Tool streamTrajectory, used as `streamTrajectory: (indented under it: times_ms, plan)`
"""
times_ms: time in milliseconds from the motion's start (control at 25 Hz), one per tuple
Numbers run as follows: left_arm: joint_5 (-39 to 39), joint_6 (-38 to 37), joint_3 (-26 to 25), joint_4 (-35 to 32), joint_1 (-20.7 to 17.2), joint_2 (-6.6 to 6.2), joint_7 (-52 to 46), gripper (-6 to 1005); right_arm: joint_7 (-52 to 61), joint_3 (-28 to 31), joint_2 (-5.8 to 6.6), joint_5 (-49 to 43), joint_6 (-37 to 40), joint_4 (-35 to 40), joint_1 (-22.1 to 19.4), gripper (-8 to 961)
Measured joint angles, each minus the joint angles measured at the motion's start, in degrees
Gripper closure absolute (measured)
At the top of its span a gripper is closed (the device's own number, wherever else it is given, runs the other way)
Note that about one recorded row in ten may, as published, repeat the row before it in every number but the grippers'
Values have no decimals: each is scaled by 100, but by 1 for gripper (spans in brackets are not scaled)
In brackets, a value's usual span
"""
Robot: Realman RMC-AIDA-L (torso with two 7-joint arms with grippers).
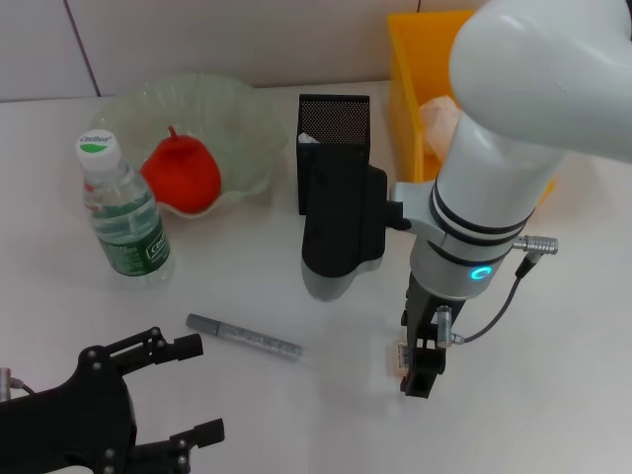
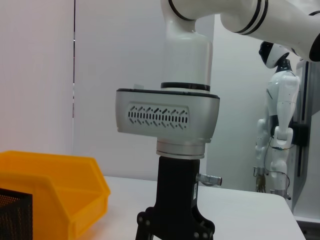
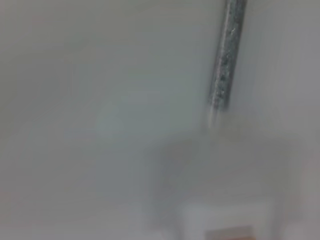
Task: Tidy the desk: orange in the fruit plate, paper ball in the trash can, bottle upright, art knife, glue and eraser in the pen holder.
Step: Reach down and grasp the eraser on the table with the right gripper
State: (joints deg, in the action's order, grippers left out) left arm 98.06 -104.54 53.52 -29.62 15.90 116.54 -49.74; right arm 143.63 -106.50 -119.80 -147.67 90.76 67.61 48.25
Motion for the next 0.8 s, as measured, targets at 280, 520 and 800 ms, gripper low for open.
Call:
streamTrajectory:
  times_ms: [280,520,800]
  plan:
    - [3,-20,0,-1,-19,6,0,202,57,-66,0,2,-41,-52,-2,273]
    - [3,-30,0,-1,-35,9,0,202,85,-75,0,5,-78,-136,6,286]
    - [3,-31,9,0,-45,17,0,202,96,-74,0,13,-126,-175,22,311]
